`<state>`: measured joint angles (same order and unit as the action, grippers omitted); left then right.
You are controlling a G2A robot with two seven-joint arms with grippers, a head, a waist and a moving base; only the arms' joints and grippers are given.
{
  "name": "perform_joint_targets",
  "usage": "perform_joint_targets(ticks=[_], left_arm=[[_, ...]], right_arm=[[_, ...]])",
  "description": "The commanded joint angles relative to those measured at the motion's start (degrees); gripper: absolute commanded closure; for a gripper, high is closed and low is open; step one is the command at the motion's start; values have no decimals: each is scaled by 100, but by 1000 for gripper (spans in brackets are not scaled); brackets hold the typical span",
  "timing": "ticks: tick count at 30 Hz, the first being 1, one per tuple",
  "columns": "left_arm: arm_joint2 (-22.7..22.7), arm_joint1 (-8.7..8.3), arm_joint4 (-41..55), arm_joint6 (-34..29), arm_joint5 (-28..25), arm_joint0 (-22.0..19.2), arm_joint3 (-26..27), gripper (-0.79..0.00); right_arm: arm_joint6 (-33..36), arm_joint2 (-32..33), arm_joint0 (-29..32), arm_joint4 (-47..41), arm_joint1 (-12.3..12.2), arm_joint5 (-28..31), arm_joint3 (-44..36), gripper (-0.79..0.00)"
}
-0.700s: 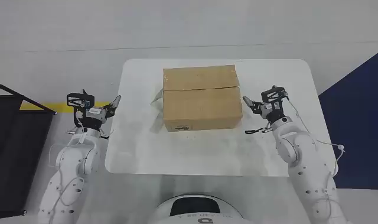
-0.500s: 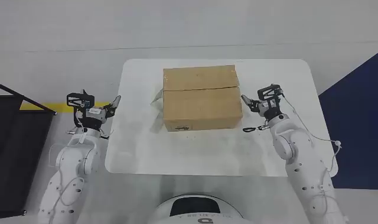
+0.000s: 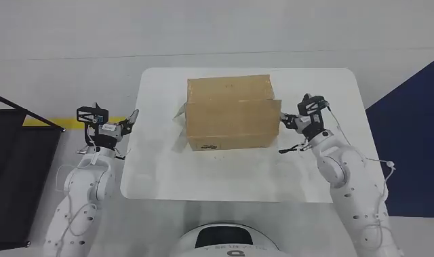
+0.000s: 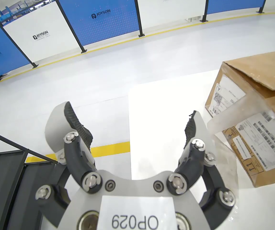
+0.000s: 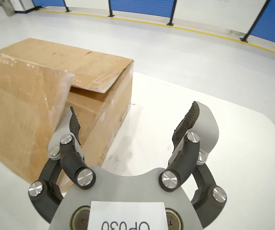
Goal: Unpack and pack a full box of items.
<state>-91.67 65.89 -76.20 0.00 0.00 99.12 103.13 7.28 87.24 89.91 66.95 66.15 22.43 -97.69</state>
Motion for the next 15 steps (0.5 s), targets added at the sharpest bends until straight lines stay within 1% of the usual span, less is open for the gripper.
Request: perform_joint_targets(ticks=[1, 4, 8, 10, 12, 15], left_arm=[[0, 0, 0, 0, 0, 0, 0, -785], [0, 0, 0, 0, 0, 0, 0, -785], [0, 0, 0, 0, 0, 0, 0, -785], [0, 0, 0, 0, 0, 0, 0, -785], [0, 0, 0, 0, 0, 0, 0, -785], [0, 0, 0, 0, 0, 0, 0, -785]], right_arm=[[54, 138, 96, -337, -28, 479, -47, -785], [268, 367, 266, -758, -95, 1332, -127, -785], [485, 475, 433, -616, -170, 2086, -168, -785], [486, 491, 492, -500, -194, 2306, -143, -785], [481, 499, 546, -314, -214, 2407, -121, -785], [447, 463, 601, 56, -228, 2278, -96, -785]])
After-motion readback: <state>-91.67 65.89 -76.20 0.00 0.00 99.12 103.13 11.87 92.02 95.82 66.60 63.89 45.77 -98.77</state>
